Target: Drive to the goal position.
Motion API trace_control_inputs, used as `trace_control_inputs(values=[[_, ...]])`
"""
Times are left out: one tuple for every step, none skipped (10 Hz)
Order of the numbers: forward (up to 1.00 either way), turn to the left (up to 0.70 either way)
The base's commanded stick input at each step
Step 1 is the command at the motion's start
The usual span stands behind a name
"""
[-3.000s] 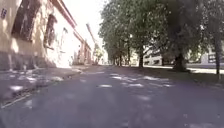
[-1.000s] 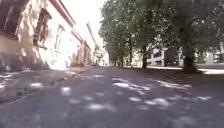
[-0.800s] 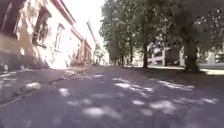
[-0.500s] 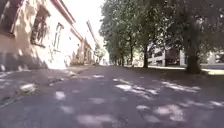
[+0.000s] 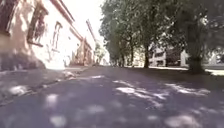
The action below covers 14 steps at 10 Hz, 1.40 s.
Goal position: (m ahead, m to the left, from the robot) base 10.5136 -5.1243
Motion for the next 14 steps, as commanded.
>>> trace_control_inputs(values=[[0.7, 0.0], [0.7, 0.0], [0.7, 0.0], [0.7, 0.0], [0.7, 0.0], [0.7, 0.0], [0.7, 0.0], [0.7, 0.0], [0.7, 0.0], [0.7, 0.0], [0.7, 0.0], [0.7, 0.0], [0.7, 0.0], [0.7, 0.0]])
